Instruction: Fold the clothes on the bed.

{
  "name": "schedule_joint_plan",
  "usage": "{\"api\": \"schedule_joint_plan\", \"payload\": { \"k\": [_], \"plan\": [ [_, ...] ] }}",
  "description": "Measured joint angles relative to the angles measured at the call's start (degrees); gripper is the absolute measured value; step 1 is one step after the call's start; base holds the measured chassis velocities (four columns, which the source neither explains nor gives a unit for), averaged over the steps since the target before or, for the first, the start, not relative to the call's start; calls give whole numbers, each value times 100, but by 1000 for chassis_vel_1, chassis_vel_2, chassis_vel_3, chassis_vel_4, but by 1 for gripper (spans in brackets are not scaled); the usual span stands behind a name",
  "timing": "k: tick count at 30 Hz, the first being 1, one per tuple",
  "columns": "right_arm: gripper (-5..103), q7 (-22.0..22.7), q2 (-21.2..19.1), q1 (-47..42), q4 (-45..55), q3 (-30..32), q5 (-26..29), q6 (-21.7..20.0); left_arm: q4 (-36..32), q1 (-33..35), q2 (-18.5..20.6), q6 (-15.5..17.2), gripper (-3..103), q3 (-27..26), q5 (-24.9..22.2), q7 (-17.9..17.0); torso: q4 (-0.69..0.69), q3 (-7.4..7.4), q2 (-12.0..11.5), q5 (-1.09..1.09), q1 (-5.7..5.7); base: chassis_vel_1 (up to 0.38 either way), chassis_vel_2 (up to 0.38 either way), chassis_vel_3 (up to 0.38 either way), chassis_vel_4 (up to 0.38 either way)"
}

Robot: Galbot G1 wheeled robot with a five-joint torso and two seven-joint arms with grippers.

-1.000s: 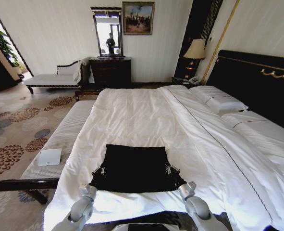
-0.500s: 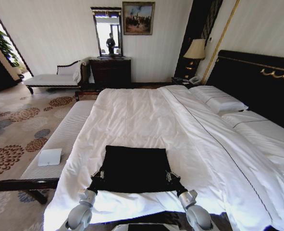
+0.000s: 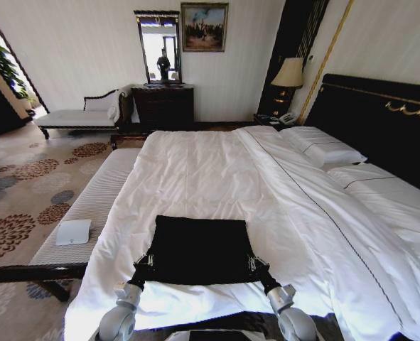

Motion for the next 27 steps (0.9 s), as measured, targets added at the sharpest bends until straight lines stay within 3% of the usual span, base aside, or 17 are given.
{"api": "schedule_joint_plan", "payload": {
  "k": [27],
  "plan": [
    [0, -73, 129, -483, 243, 124, -260, 135, 160, 22, -177, -83, 1, 64, 94, 15, 0, 0, 0, 0, 0, 0, 0, 0, 0]
  ]
}}
